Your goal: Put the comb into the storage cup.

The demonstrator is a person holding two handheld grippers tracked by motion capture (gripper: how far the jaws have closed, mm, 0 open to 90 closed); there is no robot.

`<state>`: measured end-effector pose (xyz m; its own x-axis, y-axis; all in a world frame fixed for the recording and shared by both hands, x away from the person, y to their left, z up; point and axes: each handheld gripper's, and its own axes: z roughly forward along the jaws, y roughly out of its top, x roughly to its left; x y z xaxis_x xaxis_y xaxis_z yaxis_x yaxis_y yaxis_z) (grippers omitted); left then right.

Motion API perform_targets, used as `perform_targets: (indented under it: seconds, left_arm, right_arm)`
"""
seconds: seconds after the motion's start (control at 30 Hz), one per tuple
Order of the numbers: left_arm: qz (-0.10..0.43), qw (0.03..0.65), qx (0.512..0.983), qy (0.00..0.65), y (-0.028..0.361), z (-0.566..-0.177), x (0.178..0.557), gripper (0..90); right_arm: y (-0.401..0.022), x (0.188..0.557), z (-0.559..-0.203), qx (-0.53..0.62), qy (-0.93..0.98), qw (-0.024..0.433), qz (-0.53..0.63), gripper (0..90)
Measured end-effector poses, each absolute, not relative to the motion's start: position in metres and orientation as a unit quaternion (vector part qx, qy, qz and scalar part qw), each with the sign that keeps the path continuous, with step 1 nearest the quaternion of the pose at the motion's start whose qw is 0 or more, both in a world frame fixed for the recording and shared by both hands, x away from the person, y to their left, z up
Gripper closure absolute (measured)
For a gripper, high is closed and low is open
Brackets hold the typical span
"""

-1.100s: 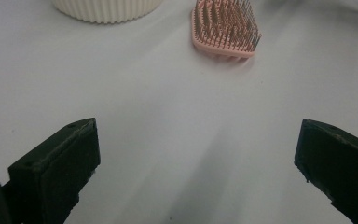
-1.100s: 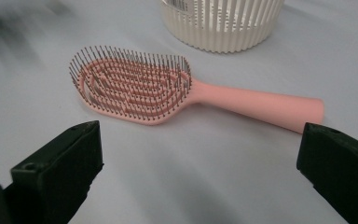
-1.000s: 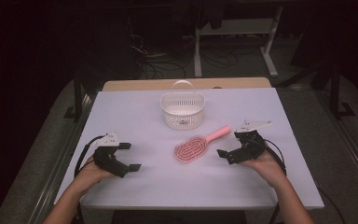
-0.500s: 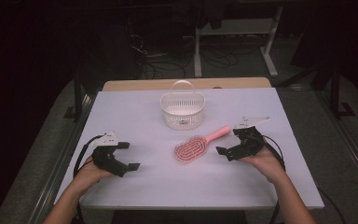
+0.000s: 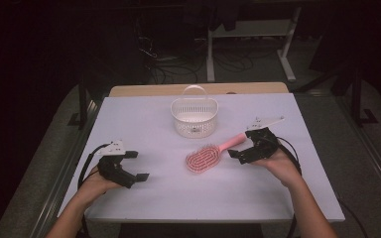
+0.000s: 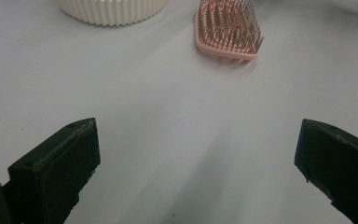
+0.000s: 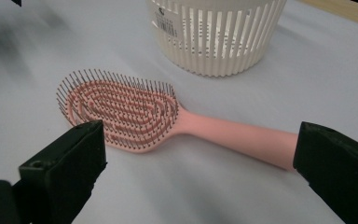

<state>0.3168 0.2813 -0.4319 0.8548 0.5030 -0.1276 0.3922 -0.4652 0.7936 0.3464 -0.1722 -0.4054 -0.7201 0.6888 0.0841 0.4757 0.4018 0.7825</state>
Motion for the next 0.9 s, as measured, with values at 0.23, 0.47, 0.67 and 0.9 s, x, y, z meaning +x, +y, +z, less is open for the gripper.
perform_targets:
  seconds: [0.23, 0.47, 0.67, 0.9]
  left_arm:
    - [0.063, 0.444, 0.854, 0.263, 0.282, -0.432, 0.317, 0.0]
    - [0.064, 0.446, 0.853, 0.264, 0.283, -0.432, 0.317, 0.0]
    - [0.063, 0.445, 0.854, 0.263, 0.283, -0.432, 0.317, 0.0]
    - [0.064, 0.445, 0.853, 0.263, 0.283, -0.432, 0.317, 0.0]
  right_arm:
    - [-0.169, 0.353, -0.402, 0.35, 0.828, 0.128, 0.419, 3.7]
    - [-0.168, 0.357, -0.398, 0.35, 0.828, 0.13, 0.419, 4.7]
    - [-0.168, 0.361, -0.397, 0.352, 0.828, 0.127, 0.417, 5.6]
    - [-0.167, 0.368, -0.393, 0.354, 0.827, 0.13, 0.417, 6.8]
